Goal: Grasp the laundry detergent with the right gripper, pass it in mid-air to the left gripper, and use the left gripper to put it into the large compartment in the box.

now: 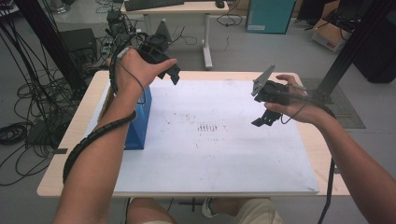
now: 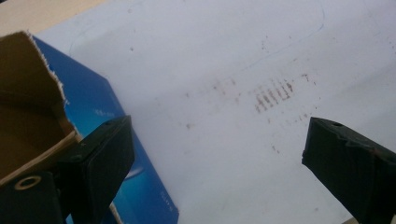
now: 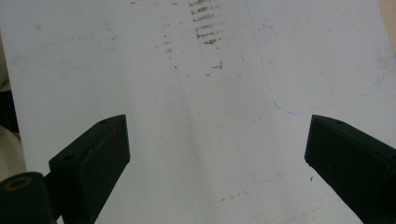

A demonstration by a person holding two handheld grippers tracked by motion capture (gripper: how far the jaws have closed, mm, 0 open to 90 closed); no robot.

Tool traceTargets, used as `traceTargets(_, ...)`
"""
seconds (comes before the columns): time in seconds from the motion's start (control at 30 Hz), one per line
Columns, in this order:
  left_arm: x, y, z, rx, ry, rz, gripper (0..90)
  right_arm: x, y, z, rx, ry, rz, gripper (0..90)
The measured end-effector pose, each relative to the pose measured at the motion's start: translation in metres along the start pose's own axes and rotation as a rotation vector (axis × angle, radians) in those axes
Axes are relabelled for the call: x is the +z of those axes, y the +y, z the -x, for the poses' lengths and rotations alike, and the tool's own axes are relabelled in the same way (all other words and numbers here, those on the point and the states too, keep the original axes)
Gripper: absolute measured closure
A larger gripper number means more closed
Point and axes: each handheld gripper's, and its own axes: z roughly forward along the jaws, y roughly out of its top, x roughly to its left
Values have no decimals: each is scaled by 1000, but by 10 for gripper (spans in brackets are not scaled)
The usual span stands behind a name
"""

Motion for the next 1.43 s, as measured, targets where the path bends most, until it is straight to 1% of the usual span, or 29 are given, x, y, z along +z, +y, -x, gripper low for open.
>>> traceTargets(0.03,1,2,1,1,-5,-1,96,0,-1,0,8,-4,8,69)
traceTargets(0.13,5,8,4,11,-12,-3,95,-1,-2,2,6,-5,9,69)
traceTargets(0.17,6,10,6,9,-13,-2,96,-1,-3,2,12,-4,6,69)
traceTargets(0.2,7,11,6,14,-9,-1,96,-2,-3,4,-7,-1,1,69)
traceTargets(0.23,8,13,7,8,-10,6,96,-1,-3,5,-15,-5,2,69)
traceTargets(0.27,9,14,8,11,-12,4,97,-1,-4,4,3,-6,5,69)
traceTargets(0.33,11,18,9,12,-11,2,97,-1,-4,5,5,-2,10,69)
traceTargets(0.4,13,20,11,13,-16,2,97,-1,-4,6,3,-1,3,69)
traceTargets(0.53,16,24,14,20,-14,3,98,-2,-4,7,10,-3,13,69)
traceTargets(0.57,16,24,15,23,-15,4,100,-2,-4,8,2,0,9,69)
traceTargets(0.67,18,25,17,29,-19,12,102,-1,-4,8,1,-1,12,69)
traceTargets(0.7,18,25,18,29,-20,9,102,-1,-4,8,10,-1,6,69)
traceTargets(0.73,19,25,18,28,-19,3,101,0,-4,8,8,-1,9,69)
traceTargets(0.83,20,25,17,25,-21,4,100,0,-5,9,5,-1,12,69)
traceTargets(0.87,20,24,17,25,-18,7,99,0,-5,10,-11,3,4,69)
traceTargets(0.93,21,24,17,25,-18,4,99,1,-6,8,5,3,9,69)
traceTargets(0.97,21,23,17,24,-17,3,99,1,-6,9,1,3,9,69)
traceTargets(1.0,22,22,17,22,-15,3,99,1,-6,8,9,4,7,69)
traceTargets(1.03,22,22,17,25,-16,0,99,1,-7,9,-9,9,-1,69)
traceTargets(1.07,22,22,17,24,-17,-2,99,2,-7,8,7,6,11,69)
traceTargets(1.13,23,21,17,24,-19,-3,98,4,-7,7,11,9,8,69)
traceTargets(1.2,24,21,17,24,-21,-4,99,5,-7,7,0,8,1,69)
traceTargets(1.23,24,21,17,25,-20,-4,99,6,-7,7,4,9,-8,69)
traceTargets(1.43,25,19,16,27,-26,0,99,8,-8,7,0,9,-2,69)
